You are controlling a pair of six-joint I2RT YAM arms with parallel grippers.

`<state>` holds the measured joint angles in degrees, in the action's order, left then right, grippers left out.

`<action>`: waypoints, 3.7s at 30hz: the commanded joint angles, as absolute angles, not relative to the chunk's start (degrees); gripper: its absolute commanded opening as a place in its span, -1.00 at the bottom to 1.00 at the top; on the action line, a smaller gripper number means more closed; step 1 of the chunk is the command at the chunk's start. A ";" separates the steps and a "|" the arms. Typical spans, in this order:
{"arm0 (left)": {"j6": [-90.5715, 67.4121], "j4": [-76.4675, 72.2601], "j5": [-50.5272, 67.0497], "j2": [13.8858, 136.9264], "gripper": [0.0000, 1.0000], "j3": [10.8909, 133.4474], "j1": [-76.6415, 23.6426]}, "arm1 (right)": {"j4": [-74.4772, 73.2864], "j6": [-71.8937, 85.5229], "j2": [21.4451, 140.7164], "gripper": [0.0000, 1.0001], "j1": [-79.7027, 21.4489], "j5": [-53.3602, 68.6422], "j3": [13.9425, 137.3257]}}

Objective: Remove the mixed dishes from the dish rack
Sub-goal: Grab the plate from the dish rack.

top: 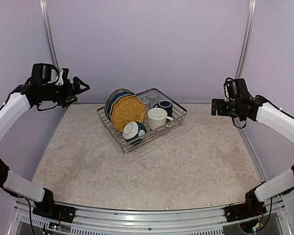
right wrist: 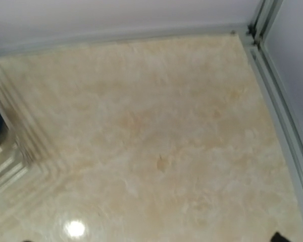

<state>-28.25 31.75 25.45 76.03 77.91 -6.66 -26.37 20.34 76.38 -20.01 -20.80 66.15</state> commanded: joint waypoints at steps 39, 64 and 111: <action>-22.48 54.06 4.80 110.20 0.83 107.39 -26.15 | -22.49 20.43 85.71 1.00 -25.14 1.85 67.68; -5.82 55.19 3.86 122.19 -0.14 123.29 -25.76 | -22.85 20.56 82.29 1.00 -25.24 -1.30 65.41; 5.55 52.86 -14.64 131.43 -0.26 128.62 -35.48 | -20.57 22.04 82.35 1.00 -25.23 -1.14 61.94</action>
